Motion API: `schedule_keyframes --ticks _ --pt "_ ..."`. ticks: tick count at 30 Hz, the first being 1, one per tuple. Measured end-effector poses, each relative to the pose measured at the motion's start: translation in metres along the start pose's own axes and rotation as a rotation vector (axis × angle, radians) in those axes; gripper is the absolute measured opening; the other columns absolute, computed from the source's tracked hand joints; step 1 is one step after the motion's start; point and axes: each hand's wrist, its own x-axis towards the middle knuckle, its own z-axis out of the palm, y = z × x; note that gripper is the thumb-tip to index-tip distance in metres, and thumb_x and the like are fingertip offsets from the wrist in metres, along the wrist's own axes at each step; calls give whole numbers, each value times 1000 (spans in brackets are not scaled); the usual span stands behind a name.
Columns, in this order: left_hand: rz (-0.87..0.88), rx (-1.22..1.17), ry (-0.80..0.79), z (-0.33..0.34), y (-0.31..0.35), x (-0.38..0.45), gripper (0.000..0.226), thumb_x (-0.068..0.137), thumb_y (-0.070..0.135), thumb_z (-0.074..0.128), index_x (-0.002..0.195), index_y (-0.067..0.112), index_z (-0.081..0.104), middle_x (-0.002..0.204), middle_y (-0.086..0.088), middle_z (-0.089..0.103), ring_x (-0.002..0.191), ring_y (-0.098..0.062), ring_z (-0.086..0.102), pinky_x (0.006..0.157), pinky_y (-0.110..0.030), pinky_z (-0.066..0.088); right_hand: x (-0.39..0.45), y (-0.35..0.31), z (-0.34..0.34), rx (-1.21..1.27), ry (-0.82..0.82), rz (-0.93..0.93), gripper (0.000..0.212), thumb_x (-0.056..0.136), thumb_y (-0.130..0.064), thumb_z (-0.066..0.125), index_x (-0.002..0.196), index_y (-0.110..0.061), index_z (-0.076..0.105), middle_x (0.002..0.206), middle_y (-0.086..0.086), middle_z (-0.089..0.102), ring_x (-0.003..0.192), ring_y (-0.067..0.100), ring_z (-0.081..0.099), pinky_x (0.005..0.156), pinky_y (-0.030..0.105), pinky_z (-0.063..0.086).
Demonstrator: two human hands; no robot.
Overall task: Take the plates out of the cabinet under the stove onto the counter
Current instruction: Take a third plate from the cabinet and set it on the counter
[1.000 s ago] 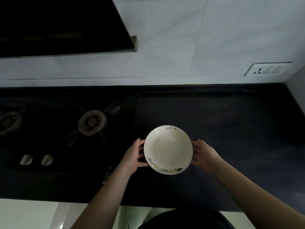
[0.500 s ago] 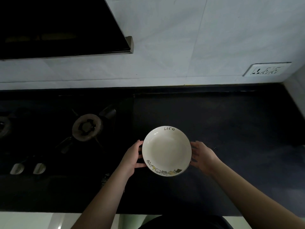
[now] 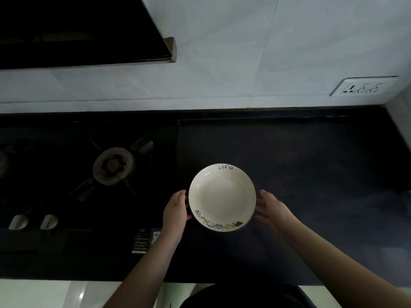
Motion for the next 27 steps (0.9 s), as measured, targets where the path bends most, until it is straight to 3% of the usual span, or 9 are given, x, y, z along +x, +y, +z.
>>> schedule_keyframes --ticks 4,7,9,12,16,22,27 --pt "-62 -85 -59 4 -7 -8 25 101 34 44 116 26 63 119 -3 64 108 -19 62 65 -32 58 2 10 0 28 -1 -14 35 102 -35 41 129 -15 49 110 3 64 101 21 63 83 38 52" --pt "-56 -106 -59 3 -4 -4 31 101 38 44 120 24 64 118 -2 65 106 -17 63 67 -33 58 8 9 1 60 -4 -16 41 101 -35 41 136 -14 46 118 6 62 107 24 61 96 46 50" --pt "-60 -128 -73 2 0 1 29 101 40 42 117 28 64 117 2 65 104 -13 63 63 -29 57 11 5 4 89 -22 -28 45 101 -35 41 141 -15 41 118 3 60 106 22 60 92 42 51" --pt "-75 -177 -84 2 10 12 39 103 41 39 133 25 56 117 7 63 101 -8 61 60 -26 55 16 -7 12 144 -25 -60 48 101 -34 41 145 -14 37 119 4 57 104 18 60 85 37 50" --pt "-69 -246 -98 3 30 29 43 102 38 41 139 20 51 127 2 60 109 -15 60 71 -34 57 25 -26 24 208 -30 -105 48 102 -31 40 146 -11 35 132 9 53 105 20 59 91 38 48" --pt "-36 -347 -155 6 53 51 47 101 42 41 138 17 54 136 -1 58 108 -14 59 79 -36 55 39 -58 34 333 -74 -120 55 103 -35 39 150 -11 27 149 15 41 129 31 48 104 43 43" --pt "-36 -415 -203 8 71 71 48 100 44 41 135 15 55 131 -1 59 110 -16 60 75 -36 56 50 -82 38 451 -140 -123 58 103 -40 36 151 -11 25 155 13 33 140 29 36 110 42 34"
